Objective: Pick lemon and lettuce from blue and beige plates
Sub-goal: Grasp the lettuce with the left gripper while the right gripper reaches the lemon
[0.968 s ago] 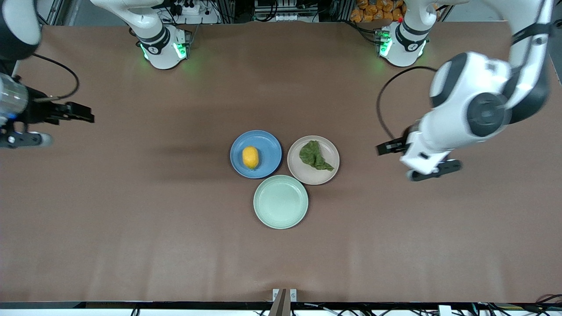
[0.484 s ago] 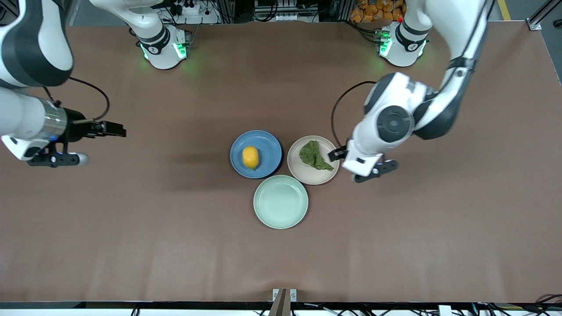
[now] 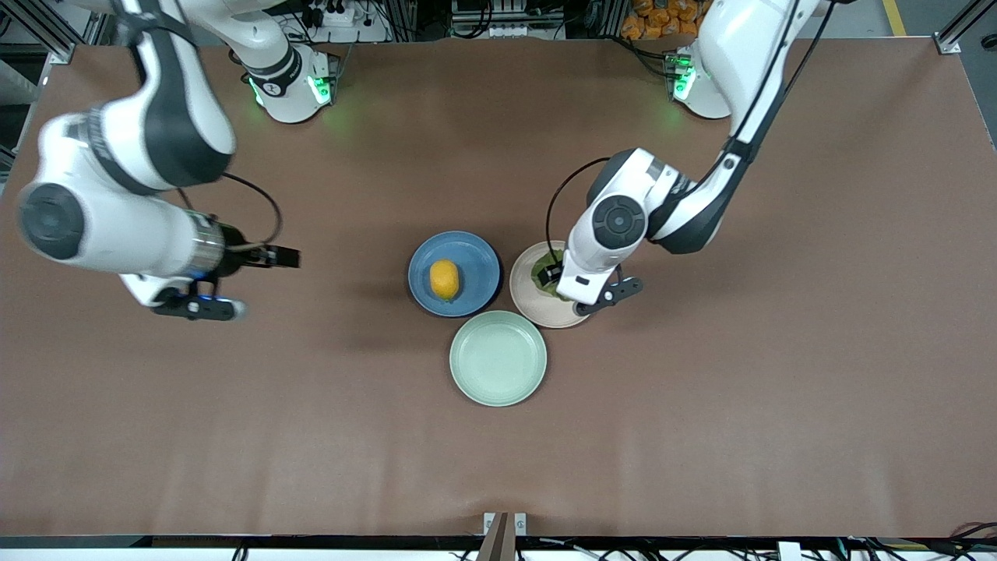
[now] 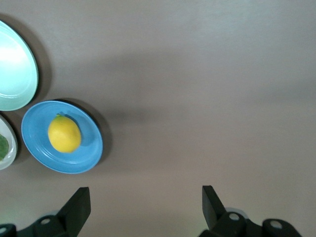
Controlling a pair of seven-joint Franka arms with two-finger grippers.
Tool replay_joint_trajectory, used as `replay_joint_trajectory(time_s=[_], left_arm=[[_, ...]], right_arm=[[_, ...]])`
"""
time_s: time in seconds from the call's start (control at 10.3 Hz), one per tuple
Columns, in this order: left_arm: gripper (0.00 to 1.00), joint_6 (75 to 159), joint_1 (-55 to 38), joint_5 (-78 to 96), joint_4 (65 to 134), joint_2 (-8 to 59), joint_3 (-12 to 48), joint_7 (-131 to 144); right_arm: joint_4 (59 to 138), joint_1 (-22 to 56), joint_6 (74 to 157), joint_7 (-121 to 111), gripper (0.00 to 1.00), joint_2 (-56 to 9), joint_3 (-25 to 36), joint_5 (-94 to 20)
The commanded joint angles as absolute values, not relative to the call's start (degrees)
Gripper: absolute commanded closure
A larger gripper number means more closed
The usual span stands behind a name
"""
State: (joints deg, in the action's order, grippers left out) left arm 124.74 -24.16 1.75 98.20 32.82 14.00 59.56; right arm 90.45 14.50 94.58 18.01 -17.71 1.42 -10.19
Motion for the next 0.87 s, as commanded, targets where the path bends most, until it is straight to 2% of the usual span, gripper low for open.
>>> replay_joint_trajectory(time_s=[0.0, 0.29, 0.48, 0.58, 0.77], left_arm=[[0.00, 129.18, -26.80, 0.28, 97.73, 36.55, 13.27, 64.06], [0.10, 131.04, -28.04, -2.53, 97.82, 39.11, 13.01, 66.35], [0.18, 130.96, -28.04, -4.47, 97.91, 40.07, 12.92, 66.62], [0.29, 130.96, -28.04, -5.35, 98.00, 40.51, 12.92, 66.80], [0.75, 130.96, -28.12, -5.54, 97.91, 40.96, 12.92, 66.97]], right_arm=[[91.48, 16.51, 99.90, 24.49, 0.00, -19.68, -0.78, -11.07], [97.63, 18.88, 112.98, 31.17, 0.00, -21.96, -4.65, -10.90], [97.91, 22.39, 118.71, 35.84, 0.00, -25.82, -4.83, -10.37], [97.91, 24.07, 121.18, 38.12, 0.00, -27.41, -4.83, -10.20], [97.91, 26.79, 124.79, 41.56, 0.00, -30.13, -4.92, -7.40]])
